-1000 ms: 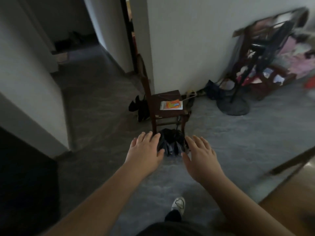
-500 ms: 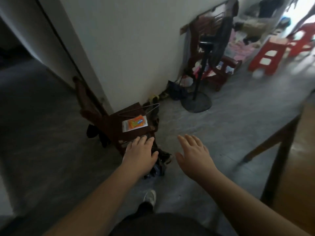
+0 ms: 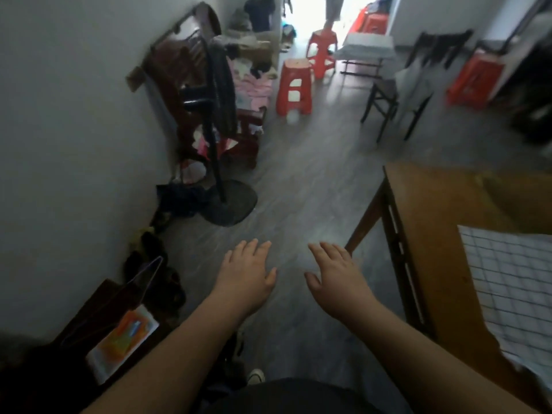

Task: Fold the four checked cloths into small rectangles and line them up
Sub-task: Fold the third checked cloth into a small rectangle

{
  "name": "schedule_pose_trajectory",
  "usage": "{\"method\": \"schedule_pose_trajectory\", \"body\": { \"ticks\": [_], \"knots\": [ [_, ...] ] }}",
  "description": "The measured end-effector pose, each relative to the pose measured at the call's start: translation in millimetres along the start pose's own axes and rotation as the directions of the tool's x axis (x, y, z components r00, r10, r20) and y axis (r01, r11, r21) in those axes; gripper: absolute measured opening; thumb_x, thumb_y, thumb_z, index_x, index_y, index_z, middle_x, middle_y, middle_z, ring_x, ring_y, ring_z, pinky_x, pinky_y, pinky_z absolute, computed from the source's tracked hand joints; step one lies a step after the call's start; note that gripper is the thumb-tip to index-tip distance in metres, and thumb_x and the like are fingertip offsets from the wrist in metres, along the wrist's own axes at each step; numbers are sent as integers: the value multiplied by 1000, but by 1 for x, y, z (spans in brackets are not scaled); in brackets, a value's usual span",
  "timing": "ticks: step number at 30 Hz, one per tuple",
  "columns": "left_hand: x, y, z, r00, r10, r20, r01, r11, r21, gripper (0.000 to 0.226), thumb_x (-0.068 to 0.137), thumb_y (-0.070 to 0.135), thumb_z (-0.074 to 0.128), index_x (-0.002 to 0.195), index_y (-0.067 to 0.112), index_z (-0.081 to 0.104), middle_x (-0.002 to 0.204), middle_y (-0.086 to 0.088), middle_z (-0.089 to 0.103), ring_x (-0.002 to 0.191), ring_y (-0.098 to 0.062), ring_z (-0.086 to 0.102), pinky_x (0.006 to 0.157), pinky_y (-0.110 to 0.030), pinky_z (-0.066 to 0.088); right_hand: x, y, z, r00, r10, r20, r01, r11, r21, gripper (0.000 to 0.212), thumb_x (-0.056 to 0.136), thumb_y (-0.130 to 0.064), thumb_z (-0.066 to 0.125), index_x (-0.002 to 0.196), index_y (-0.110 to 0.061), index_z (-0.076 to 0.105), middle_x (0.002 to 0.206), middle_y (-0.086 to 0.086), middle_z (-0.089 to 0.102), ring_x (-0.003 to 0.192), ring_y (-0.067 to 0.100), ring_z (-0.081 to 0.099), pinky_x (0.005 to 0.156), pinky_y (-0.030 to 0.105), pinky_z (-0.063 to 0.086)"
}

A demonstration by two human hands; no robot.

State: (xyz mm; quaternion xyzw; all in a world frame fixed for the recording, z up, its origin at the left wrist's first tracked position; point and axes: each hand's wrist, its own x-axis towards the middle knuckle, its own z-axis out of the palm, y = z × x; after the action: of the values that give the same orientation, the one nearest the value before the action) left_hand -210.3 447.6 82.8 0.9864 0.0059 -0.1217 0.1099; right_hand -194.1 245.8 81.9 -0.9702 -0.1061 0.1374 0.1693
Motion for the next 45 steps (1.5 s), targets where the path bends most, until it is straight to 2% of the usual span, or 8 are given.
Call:
{"method": "schedule_pose_trajectory", "body": {
  "ticks": [7, 13, 20, 25, 30, 34, 37, 45],
  "knots": [
    [124, 82, -14, 938, 333, 96, -341, 936, 85, 69, 100, 51, 45, 160, 23, 24, 165, -6, 28, 152, -29, 25, 123, -44, 23, 24, 78, -32, 936, 343, -85, -326, 931, 165, 66, 105, -48, 42, 163, -28, 18, 170, -1, 19, 157, 21, 10, 126, 40, 13],
    [203, 205, 2, 794, 579, 184, -600, 795, 91, 65, 102, 48, 43, 159, 23, 24, 165, -5, 28, 152, -28, 23, 124, -43, 22, 21, 187, -50, 797, 587, -142, -536, 796, 280, 65, 105, -49, 39, 163, -27, 18, 170, -1, 18, 157, 21, 9, 126, 41, 15],
    [268, 358, 46, 582, 737, 343, -802, 591, 90, 64, 102, 40, 49, 159, 27, 23, 166, -1, 28, 154, -28, 20, 124, -50, 23, 7, 318, -56, 609, 787, -98, -695, 589, 412, 66, 104, -49, 41, 162, -24, 19, 168, 2, 22, 156, 23, 13, 126, 48, 21],
    [286, 436, 76, 409, 758, 509, -901, 425, 90, 64, 101, 27, 48, 159, 24, 23, 166, -7, 26, 154, -31, 18, 125, -51, 21, -9, 371, -43, 483, 876, 4, -772, 423, 474, 65, 105, -46, 41, 162, -22, 19, 167, 4, 23, 155, 24, 16, 123, 49, 27],
    [287, 493, 115, 250, 738, 627, -954, 298, 30, 63, 101, 31, 49, 158, 20, 25, 166, -7, 25, 154, -27, 17, 123, -48, 25, -26, 377, -14, 350, 931, 103, -808, 245, 536, 63, 105, -43, 42, 161, -24, 21, 167, 3, 22, 155, 24, 16, 124, 48, 26],
    [290, 520, 151, 162, 724, 671, -982, 186, 36, 64, 102, 29, 50, 159, 22, 21, 169, -6, 13, 157, -27, 8, 124, -49, 24, -36, 370, 10, 245, 949, 196, -814, 92, 574, 65, 104, -41, 44, 162, -27, 18, 168, 1, 17, 156, 25, 11, 125, 52, 23],
    [300, 527, 171, 94, 692, 716, -995, 79, 54, 64, 103, 29, 48, 159, 24, 19, 170, -6, 6, 157, -30, 1, 123, -51, 20, -41, 362, 20, 190, 961, 202, -825, 45, 563, 66, 104, -37, 46, 162, -25, 18, 168, -2, 16, 157, 22, 8, 125, 49, 23],
    [343, 523, 178, -50, 674, 737, -996, -92, 17, 61, 102, 28, 46, 159, 29, 24, 168, 2, 17, 154, -23, 16, 120, -48, 30, -30, 341, 24, 8, 971, 240, -860, -116, 497, 62, 101, -31, 44, 160, -24, 26, 169, -3, 16, 157, 21, 10, 128, 46, 15]
  ]
}}
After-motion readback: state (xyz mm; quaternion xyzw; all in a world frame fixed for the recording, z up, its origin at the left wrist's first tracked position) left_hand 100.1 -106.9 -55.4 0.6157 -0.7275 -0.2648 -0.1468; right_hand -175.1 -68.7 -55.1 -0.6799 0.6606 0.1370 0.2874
